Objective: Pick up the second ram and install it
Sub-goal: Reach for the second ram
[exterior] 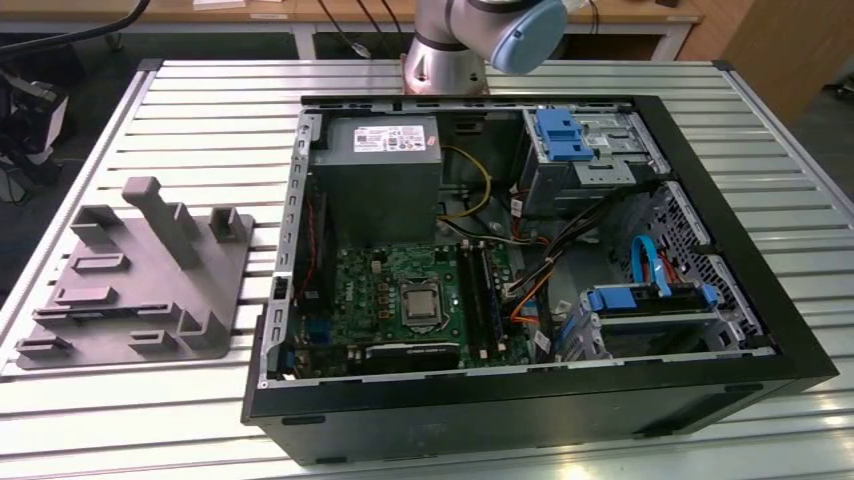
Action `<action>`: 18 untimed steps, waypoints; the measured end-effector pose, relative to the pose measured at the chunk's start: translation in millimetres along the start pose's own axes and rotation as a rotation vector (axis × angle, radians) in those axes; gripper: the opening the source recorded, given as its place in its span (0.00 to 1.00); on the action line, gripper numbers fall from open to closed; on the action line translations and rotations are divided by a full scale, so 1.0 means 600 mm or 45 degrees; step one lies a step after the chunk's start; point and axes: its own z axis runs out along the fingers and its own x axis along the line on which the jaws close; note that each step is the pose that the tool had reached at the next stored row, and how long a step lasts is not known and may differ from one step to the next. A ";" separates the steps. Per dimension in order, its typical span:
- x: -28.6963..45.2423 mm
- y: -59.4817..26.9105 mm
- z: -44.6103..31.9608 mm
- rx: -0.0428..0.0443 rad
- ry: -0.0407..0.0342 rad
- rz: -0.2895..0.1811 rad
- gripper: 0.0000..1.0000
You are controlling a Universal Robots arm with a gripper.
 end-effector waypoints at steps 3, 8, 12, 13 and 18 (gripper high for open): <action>0.003 -0.006 0.003 0.000 0.0000 0.000 0.10; 0.006 -0.012 0.009 0.000 0.0000 0.000 0.10; 0.008 -0.015 0.014 0.000 0.0000 0.000 0.10; 0.008 -0.016 0.015 0.000 -0.0001 0.000 0.10; 0.010 -0.019 0.020 0.000 0.0000 0.000 0.10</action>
